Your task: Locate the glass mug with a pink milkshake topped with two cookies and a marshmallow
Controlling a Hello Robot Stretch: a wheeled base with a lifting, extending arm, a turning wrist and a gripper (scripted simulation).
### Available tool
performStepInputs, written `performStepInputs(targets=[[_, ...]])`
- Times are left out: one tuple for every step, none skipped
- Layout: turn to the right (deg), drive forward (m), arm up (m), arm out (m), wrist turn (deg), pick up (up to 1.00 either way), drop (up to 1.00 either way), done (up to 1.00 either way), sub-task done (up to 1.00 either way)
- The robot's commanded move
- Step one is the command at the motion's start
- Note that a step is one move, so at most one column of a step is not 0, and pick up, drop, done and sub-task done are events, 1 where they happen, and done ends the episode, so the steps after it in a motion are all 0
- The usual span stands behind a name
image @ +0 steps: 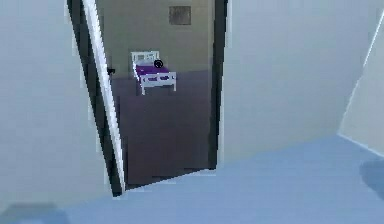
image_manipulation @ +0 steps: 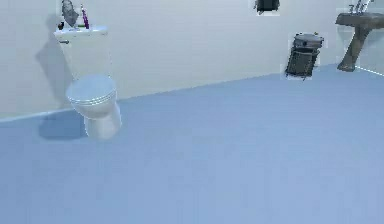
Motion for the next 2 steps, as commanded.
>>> performStepInputs(targets=[[0.0,1.0,0.0,0.0,0.0,0.0,0.0,0.0,0.0],[-3.0,0.0,0.0,0.0,0.0,0.0,0.0,0.0,0.0]])
